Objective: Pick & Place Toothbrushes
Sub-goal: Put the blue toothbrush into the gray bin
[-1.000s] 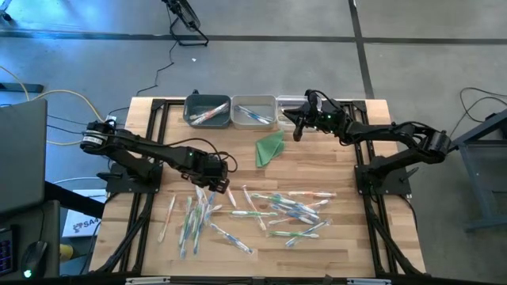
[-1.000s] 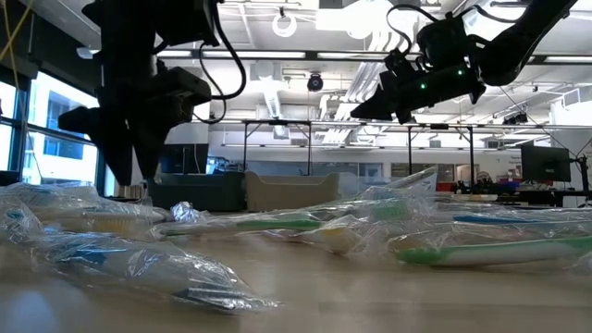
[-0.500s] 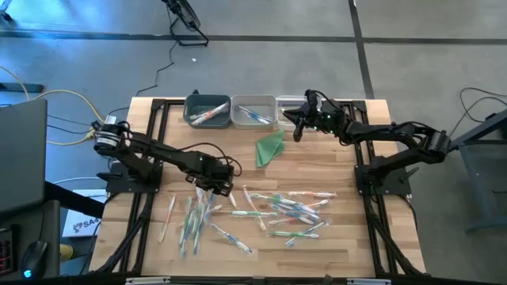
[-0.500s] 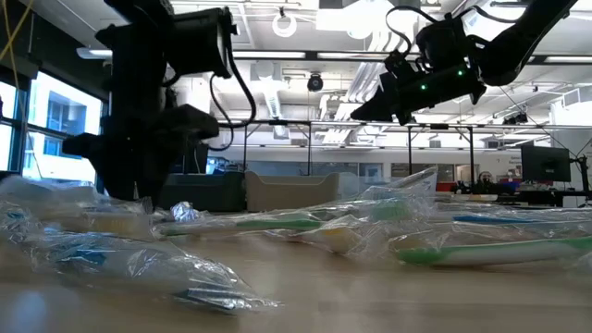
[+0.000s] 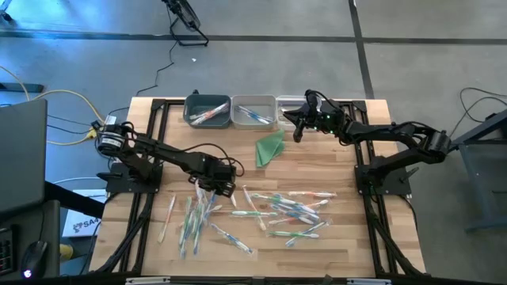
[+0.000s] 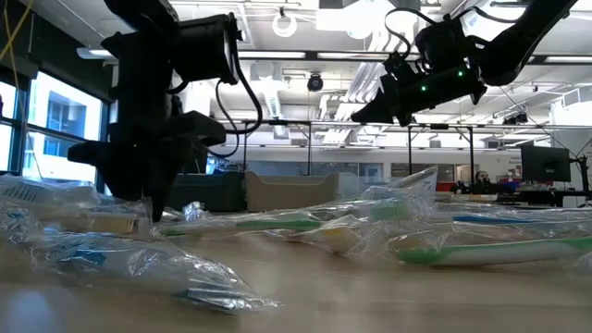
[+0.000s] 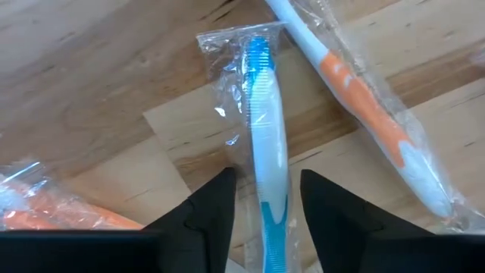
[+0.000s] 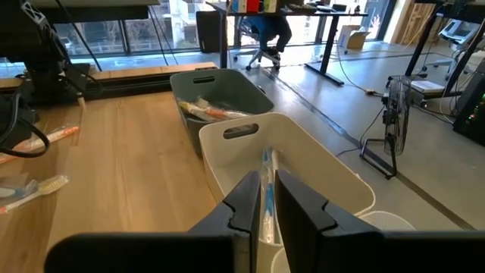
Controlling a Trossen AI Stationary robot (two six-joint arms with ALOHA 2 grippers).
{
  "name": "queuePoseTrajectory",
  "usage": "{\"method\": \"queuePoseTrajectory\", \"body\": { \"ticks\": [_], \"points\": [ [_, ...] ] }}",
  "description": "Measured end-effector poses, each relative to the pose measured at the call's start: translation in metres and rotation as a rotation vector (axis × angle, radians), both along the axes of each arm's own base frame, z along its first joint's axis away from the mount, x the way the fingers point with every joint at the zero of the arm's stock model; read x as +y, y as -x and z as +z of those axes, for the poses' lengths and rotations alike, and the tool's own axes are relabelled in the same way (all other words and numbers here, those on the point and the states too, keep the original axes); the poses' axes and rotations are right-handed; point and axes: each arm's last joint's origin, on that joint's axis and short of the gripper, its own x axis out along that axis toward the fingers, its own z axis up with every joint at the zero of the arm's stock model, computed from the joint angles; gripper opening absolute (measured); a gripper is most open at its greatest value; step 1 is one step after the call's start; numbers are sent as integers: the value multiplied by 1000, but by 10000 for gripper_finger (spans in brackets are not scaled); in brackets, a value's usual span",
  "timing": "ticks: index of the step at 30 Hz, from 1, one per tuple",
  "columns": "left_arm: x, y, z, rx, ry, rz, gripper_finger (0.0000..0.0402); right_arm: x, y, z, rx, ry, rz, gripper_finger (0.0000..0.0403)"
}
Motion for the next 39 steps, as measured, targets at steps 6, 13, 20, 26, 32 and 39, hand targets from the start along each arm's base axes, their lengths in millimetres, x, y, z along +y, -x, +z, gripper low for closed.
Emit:
{"method": "queuePoseTrajectory", "body": {
  "ticks": [6, 13, 20, 26, 32, 39],
  "points": [
    [0, 1, -1, 13, -1, 1, 74, 0, 0, 0, 9, 19, 4, 34],
    [0, 1, 2, 0, 24, -12, 17, 0, 0, 0, 7, 26, 5, 34],
    [5, 7, 20, -65, 17, -47, 22, -1, 1, 3, 14, 86, -11, 34],
    [36, 13, 42, -173, -37, -94, 20, -1, 6, 13, 10, 152, -63, 34],
    [81, 28, 67, -289, -152, -137, 21, -4, 15, 24, -23, 186, -92, 34],
    [125, 41, 90, -436, -347, -181, 21, -12, 23, 30, -55, 204, -138, 34]
  ]
}}
